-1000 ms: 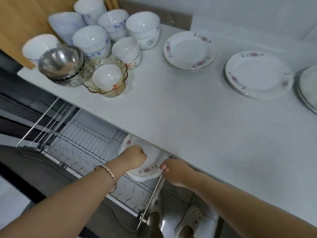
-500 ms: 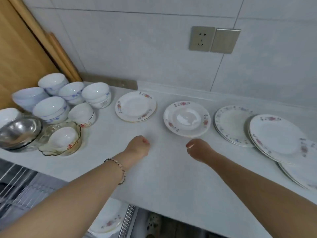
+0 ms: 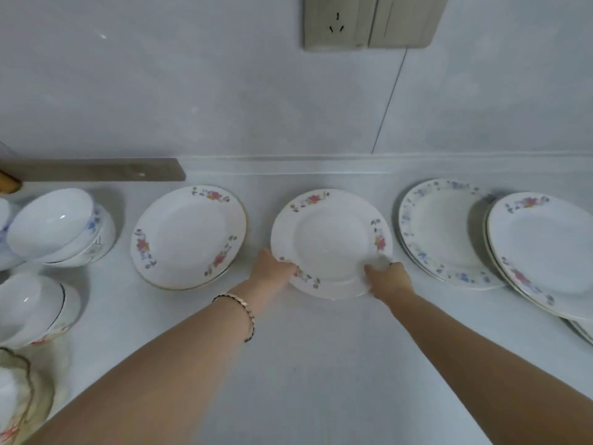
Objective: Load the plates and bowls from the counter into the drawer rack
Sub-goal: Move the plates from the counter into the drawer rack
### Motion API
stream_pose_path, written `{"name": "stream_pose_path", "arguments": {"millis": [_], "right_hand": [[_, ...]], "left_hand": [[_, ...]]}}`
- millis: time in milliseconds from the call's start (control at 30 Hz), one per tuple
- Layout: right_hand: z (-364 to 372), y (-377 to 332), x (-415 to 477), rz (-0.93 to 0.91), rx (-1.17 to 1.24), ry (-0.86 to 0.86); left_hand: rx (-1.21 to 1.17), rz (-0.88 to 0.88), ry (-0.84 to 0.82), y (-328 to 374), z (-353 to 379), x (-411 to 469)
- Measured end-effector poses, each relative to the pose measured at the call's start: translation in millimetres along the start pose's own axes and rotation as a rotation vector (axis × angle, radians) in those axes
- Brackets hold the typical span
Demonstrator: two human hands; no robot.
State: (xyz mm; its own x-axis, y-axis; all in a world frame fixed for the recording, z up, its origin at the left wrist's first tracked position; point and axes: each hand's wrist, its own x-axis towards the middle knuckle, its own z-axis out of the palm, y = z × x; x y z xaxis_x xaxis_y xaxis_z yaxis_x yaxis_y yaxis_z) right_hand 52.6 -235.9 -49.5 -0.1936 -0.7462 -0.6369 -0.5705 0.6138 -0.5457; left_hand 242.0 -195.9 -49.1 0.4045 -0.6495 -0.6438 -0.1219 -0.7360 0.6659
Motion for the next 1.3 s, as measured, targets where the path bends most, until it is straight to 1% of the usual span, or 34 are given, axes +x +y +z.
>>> {"name": "stream_pose_path", "arguments": {"millis": [67,100,200,333,433,567,667,733,867,967,1067,1167,1300], "right_hand": [[4,-3,15,0.048,0.168,0.021],[5,-2,20,0.059,0.213,0.027],[5,4,24,0.036,0.246,0.039],[3,27,6,-0.002,0.275,0.033],[-7,50,-18,-0.084,0.235,0.012],[-33,74,-59,-0.196,0.216,-0.059],[-55,93,-98,-0.282,0.186,-0.085],[-66,111,-125,-0.297,0.173,-0.097],[-78,150,-179,-0.320,0.196,-0.237],[-69,181,-216,-0.289,0.190,-0.324],[-46,206,-251,-0.236,0.188,-0.364],[-14,227,-284,-0.217,0.152,-0.377],[39,252,-326,-0.216,0.100,-0.425]], "left_hand": [[-0.041,-0.014,-0.015,5,0,17],[-0.034,-0.013,-0.027,6,-1,24],[-0.001,-0.009,-0.027,5,0,34],[0.071,-0.084,-0.023,-7,-1,20],[0.071,-0.128,-0.055,-18,-1,-18],[-0.112,-0.152,-0.133,-42,-3,-90],[-0.220,-0.142,-0.134,-68,-1,-148],[-0.270,-0.141,-0.121,-88,1,-185],[-0.276,-0.136,-0.108,-132,-4,-246],[-0.222,-0.179,-0.146,-165,-21,-281],[-0.117,-0.224,-0.186,-200,-43,-303],[-0.076,-0.277,-0.209,-243,-65,-319],[-0.047,-0.341,-0.293,-309,-104,-336]]}}
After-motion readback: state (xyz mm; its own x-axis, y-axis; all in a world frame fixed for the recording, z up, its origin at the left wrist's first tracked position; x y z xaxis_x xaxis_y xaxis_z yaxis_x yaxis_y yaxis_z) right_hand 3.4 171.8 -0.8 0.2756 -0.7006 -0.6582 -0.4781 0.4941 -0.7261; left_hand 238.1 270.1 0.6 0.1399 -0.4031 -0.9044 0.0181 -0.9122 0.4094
